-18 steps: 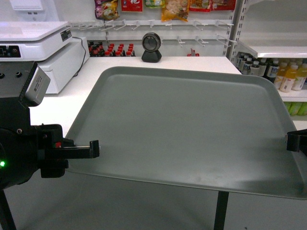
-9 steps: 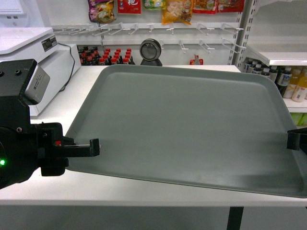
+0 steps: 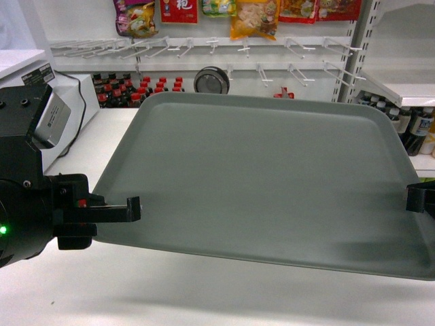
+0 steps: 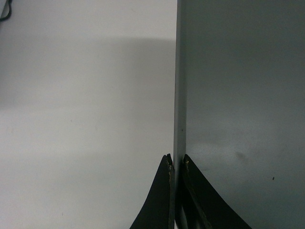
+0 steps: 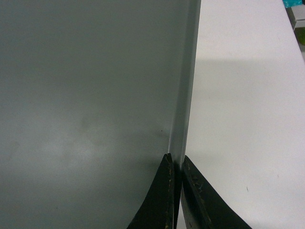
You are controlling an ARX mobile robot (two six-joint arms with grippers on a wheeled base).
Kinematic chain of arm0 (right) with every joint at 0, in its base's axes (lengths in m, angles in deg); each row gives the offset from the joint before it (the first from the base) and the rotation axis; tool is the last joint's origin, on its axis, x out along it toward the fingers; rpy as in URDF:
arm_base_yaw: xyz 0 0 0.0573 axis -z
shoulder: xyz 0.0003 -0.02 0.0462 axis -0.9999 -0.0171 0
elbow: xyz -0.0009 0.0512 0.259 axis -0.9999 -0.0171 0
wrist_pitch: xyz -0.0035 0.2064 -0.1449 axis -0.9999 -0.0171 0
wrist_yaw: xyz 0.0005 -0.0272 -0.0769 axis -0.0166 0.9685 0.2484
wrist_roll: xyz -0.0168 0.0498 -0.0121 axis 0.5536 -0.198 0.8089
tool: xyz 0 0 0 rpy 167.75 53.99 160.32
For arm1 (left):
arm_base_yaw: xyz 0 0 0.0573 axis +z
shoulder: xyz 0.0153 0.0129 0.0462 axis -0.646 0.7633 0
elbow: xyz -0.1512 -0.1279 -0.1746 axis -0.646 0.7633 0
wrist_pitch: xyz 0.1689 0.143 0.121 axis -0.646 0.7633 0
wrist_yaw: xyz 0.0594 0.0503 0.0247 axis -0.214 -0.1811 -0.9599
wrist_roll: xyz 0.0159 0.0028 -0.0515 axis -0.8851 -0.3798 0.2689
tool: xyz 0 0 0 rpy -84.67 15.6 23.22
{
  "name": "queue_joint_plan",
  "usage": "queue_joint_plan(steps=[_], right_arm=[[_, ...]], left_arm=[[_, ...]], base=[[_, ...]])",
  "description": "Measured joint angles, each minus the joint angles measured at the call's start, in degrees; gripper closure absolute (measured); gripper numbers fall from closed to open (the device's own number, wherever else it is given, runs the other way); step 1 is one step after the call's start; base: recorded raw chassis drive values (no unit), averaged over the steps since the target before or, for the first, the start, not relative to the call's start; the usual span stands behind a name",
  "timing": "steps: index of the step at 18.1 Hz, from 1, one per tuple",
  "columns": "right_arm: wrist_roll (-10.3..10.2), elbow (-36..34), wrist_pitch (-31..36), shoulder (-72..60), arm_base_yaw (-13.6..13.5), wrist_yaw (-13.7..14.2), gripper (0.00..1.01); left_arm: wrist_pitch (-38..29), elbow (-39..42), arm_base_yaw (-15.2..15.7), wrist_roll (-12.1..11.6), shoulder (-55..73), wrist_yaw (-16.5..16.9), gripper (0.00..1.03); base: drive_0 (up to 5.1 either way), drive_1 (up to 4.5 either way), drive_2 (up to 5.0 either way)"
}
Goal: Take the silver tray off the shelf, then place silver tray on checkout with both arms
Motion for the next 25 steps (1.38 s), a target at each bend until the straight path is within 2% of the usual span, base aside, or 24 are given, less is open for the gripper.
queue_joint_plan(steps=[6,8,9,10,11,12,13,14,16,20,22,25], right_arm=[[0.0,0.2,0.2,-0.3,0.0,0.0,0.98],[0.0,0.2,-0.2,-0.3,0.0,0.0,0.98],[0.0,0.2,0.2,-0.1,0.0,-0.5,0.98],[1.2,2.2,-5.9,-0.3,0.0,-2.8,0.98],[2.3,4.6,-10.0,-2.0,0.1,-5.0,0.98],[3.3,8.3,-13.3,-5.2,0.6,-7.7,0.98],[4.4,12.2,-13.9,-8.9,0.7,-9.2,0.98],[5.1,15.3,-14.0,-11.9,0.6,-9.9,0.98],[5.7,23.0,-13.6,-19.3,-0.3,-10.0,0.98],[8.8,33.4,-15.7,-29.6,-1.3,-8.7,0.98],[10.1,34.7,-15.5,-33.1,-1.6,-8.0,0.98],[12.2,34.3,-13.6,-35.9,-2.8,-5.5,0.98]], left_arm=[[-0.2,-0.1,0.0,0.0,0.1,0.0,1.0],[0.0,-0.1,0.0,0.0,0.2,0.1,1.0],[7.3,-2.3,-0.4,2.6,0.1,-2.3,1.0],[16.0,-6.7,-0.6,7.1,1.3,-5.4,1.0],[22.0,-10.3,0.4,11.6,3.1,-5.0,1.0],[24.2,-11.8,1.4,14.7,4.3,-3.4,1.0],[24.9,-13.1,2.9,17.5,6.4,-1.0,1.0],[24.7,-14.6,4.1,18.6,8.4,-0.1,1.0],[23.7,-19.3,6.9,18.4,13.9,1.5,1.0],[25.5,-25.7,8.0,17.0,21.3,1.5,1.0],[26.0,-26.6,7.7,17.1,24.5,1.2,1.0],[26.7,-26.6,6.5,18.1,26.9,-0.4,1.0]], base=[[-0.2,4.07,-4.5],[0.0,0.0,0.0],[0.0,0.0,0.0],[0.0,0.0,0.0],[0.0,0.0,0.0],[0.0,0.0,0.0],[0.0,0.0,0.0],[0.0,0.0,0.0],[0.0,0.0,0.0],[0.0,0.0,0.0],[0.0,0.0,0.0],[0.0,0.0,0.0]])
